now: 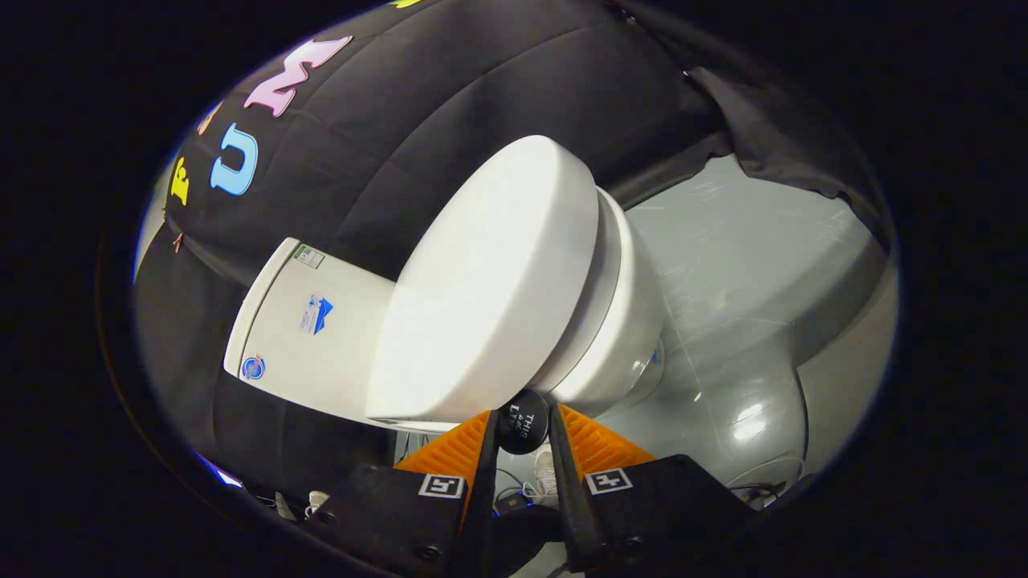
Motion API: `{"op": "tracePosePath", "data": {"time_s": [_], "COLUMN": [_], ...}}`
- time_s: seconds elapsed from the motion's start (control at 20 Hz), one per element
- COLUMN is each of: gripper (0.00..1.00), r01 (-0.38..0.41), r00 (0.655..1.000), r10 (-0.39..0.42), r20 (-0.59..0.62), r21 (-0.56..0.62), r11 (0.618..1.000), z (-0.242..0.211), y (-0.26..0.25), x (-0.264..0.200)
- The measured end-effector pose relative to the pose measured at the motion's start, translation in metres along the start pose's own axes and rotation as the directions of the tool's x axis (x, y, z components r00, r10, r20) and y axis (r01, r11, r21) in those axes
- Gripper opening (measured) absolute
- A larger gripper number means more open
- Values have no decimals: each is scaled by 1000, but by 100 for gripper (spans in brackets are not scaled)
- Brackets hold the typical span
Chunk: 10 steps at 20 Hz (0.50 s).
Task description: Open the toilet lid.
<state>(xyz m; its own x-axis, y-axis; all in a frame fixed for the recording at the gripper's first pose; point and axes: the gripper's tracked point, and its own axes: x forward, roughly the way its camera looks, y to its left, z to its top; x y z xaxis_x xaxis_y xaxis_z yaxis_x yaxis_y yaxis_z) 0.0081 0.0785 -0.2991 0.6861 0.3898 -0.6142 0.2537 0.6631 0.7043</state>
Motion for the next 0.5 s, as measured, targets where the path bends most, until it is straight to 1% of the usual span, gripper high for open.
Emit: {"op": "tracePosePath", "data": {"time_s": [0.05, 0.1, 0.15, 0.2, 0.3, 0.35, 0.4, 0.5], "gripper": [40, 40, 28, 16, 16, 16, 16, 16], "r01": [-10, 5, -3, 0, -16, -29, -26, -19], "r00": [1000, 1000, 1000, 1000, 1000, 999, 999, 999], "r10": [10, -5, 1, 0, 17, 30, 27, 19], "r20": [0, -4, 17, -3, -17, -14, -18, -26], "r21": [15, 14, 76, 84, 53, 60, 59, 18], "r11": [1000, 1000, 997, 996, 998, 998, 998, 1000], "z": [2, 11, -16, 0, 2, 5, 6, 8], "y": [1, -2, 0, -6, -1, 3, 6, 9], "x": [-1, 5, 9, 6, 1, -2, -5, -7]}}
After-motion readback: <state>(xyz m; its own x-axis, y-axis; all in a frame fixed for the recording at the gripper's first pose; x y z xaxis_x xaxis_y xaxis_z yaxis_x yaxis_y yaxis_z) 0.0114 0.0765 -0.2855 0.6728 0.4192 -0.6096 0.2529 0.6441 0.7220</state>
